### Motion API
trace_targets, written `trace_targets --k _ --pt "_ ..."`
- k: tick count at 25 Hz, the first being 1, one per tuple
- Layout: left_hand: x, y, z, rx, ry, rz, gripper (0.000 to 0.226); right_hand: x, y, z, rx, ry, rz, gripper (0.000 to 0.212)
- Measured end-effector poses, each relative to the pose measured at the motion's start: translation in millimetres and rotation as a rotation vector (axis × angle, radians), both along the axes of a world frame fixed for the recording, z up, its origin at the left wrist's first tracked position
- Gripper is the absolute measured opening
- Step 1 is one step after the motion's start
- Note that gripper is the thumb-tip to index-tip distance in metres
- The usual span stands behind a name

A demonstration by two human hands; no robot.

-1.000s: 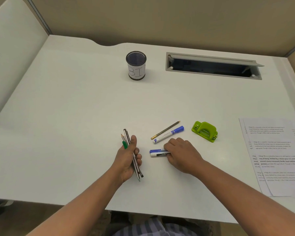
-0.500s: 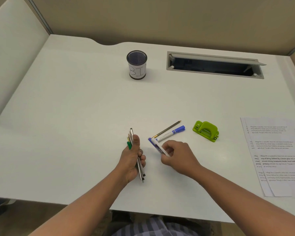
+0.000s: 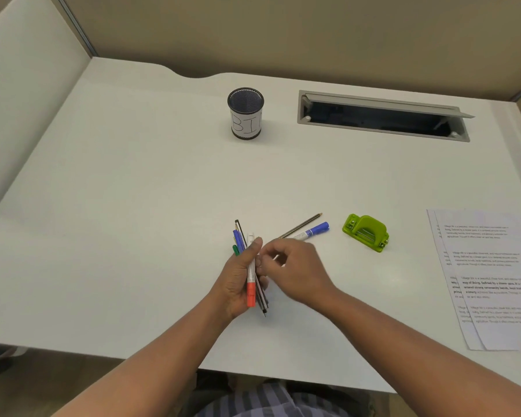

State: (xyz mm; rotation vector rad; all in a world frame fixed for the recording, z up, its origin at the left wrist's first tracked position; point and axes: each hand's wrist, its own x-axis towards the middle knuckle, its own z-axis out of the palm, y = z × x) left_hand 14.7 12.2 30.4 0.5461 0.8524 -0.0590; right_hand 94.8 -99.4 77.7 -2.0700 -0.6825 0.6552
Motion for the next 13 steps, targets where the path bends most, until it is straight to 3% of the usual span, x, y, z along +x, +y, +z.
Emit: trace_targets --k 2,5,7,13 --pt "-2 4 -3 0.013 0.039 0.024 0.029 26 -6 -13 -0.097 -0.172 0.018 0.021" --pt "-9 8 -5 -0.031 0.045 0.058 0.023 67 -16 -32 -0.416 -0.507 0.255 0.043" --pt "-12 9 -6 -0.048 0.051 0.079 0.025 83 -19 -41 -0.531 -0.664 0.407 0.044" --pt "-16 11 -7 0.046 0.053 0.118 0.043 78 -19 -51 -0.585 -0.722 0.515 0.025"
